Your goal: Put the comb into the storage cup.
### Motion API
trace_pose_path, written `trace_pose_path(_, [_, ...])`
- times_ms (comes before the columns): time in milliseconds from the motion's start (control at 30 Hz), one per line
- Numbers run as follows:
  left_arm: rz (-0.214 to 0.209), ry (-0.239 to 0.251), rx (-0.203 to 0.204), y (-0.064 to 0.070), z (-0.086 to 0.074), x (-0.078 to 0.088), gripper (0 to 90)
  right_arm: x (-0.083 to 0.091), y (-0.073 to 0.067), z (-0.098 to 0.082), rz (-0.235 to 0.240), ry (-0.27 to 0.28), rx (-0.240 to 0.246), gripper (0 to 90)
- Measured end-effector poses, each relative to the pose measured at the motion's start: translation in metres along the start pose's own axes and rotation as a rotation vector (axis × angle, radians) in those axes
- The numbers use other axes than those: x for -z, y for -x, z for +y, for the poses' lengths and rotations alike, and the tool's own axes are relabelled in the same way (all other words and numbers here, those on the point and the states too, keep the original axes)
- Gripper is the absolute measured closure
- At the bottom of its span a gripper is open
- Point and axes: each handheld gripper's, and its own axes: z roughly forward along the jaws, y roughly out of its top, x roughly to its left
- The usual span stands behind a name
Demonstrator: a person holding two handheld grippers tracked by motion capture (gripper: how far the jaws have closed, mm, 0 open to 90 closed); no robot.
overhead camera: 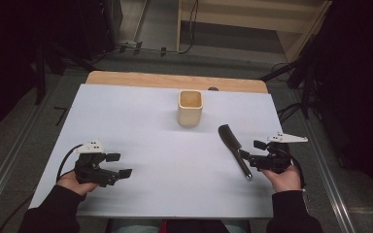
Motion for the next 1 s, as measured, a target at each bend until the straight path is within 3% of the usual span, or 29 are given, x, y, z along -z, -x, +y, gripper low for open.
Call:
trace_pose_path(400, [-0.002,0.014,0.002,-0.003,0.003,0.002,17.0,-0.002,0.003,-0.006,-0.05,-0.001,-0.028,20.8])
trace_pose_path(600, [-0.011,0.009,-0.005,-0.003,0.006,-0.003,17.0,-0.004,0.004,-0.014,-0.054,0.006,-0.07,22.2])
trace_pose_path(933, [-0.013,0.009,0.0,-0.004,0.01,-0.004,18.0,-0.017,-0.003,-0.026,-0.088,-0.05,-0.018,23.4])
trace_pose_path(1000, [-0.013,0.011,-0.002,-0.004,0.01,-0.005,18.0,-0.017,-0.003,-0.028,-0.086,-0.053,-0.027,23.9])
